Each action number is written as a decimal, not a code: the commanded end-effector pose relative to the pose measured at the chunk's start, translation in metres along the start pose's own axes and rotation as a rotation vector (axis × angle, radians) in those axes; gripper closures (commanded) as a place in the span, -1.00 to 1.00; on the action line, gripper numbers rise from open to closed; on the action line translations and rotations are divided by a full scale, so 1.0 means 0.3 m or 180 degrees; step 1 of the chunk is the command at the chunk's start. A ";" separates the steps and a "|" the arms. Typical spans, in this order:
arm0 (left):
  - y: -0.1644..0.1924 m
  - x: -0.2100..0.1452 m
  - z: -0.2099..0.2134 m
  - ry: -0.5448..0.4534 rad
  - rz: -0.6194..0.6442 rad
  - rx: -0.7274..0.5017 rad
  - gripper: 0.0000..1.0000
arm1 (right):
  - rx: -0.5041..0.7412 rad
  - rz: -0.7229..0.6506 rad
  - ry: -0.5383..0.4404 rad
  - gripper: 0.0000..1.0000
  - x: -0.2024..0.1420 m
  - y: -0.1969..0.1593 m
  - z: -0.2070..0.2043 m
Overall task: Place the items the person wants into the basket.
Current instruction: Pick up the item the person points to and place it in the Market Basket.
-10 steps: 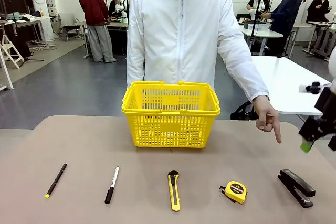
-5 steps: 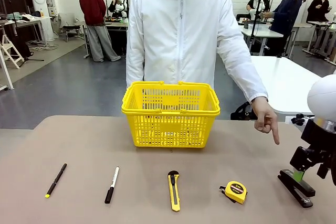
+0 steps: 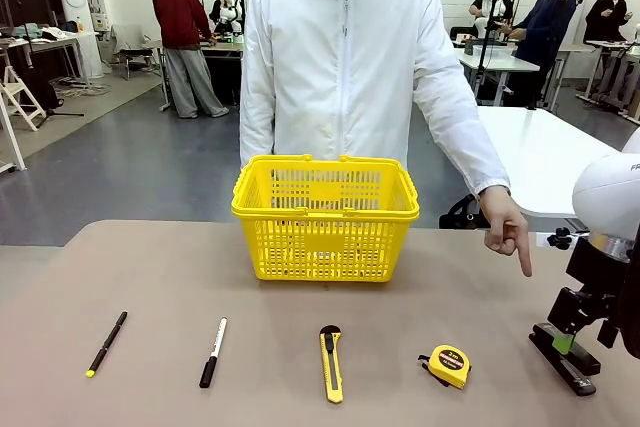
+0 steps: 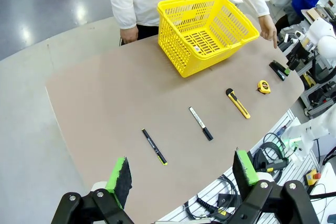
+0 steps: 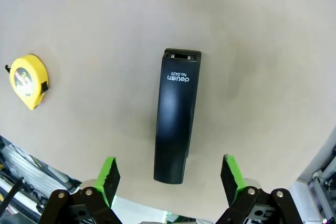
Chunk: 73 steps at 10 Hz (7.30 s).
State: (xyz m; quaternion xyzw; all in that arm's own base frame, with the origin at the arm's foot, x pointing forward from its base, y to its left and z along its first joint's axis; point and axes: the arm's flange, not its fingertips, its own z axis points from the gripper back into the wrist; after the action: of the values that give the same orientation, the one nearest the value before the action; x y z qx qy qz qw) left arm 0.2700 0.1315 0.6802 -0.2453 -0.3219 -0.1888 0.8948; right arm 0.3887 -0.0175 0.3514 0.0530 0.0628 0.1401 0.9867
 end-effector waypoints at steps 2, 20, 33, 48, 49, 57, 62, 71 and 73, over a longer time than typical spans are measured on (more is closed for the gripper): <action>0.002 -0.001 0.006 0.0008 -0.0046 -0.0022 -1.00 | -0.0019 0.0000 0.0062 -1.00 0.038 -0.039 -0.029; 0.002 -0.001 0.006 0.0008 -0.0046 -0.0022 -1.00 | -0.0124 -0.0048 0.0328 1.00 0.043 -0.058 -0.058; 0.002 -0.001 0.006 0.0008 -0.0046 -0.0022 -1.00 | 0.0302 0.1451 -0.0195 0.71 0.434 0.594 0.987; 0.002 -0.001 0.006 0.0008 -0.0046 -0.0022 -1.00 | 0.0397 0.2548 0.0083 0.71 1.014 0.903 0.400; 0.002 -0.001 0.006 0.0008 -0.0046 -0.0022 -1.00 | 0.0411 0.2563 0.0055 0.71 1.013 0.902 0.403; 0.002 -0.001 0.006 0.0008 -0.0046 -0.0022 -1.00 | 0.0056 0.2745 -0.0382 0.71 1.039 0.908 0.340; 0.002 -0.001 0.006 0.0008 -0.0046 -0.0022 -1.00 | 0.0100 0.2744 -0.0375 -1.00 1.041 0.912 0.336; 0.002 -0.001 0.006 0.0008 -0.0046 -0.0022 -1.00 | 0.0155 0.2308 -0.0721 -1.00 0.645 0.732 0.880; 0.002 -0.001 0.006 0.0008 -0.0046 -0.0022 -1.00 | 0.0078 0.1907 -0.0992 -1.00 0.321 0.481 1.087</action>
State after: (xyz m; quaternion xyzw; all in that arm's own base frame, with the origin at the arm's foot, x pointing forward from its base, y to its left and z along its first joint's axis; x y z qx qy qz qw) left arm 0.2696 0.1314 0.6809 -0.2432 -0.3210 -0.1880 0.8958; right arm 0.5281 0.1776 0.6830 0.0985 -0.0951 0.4453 0.8849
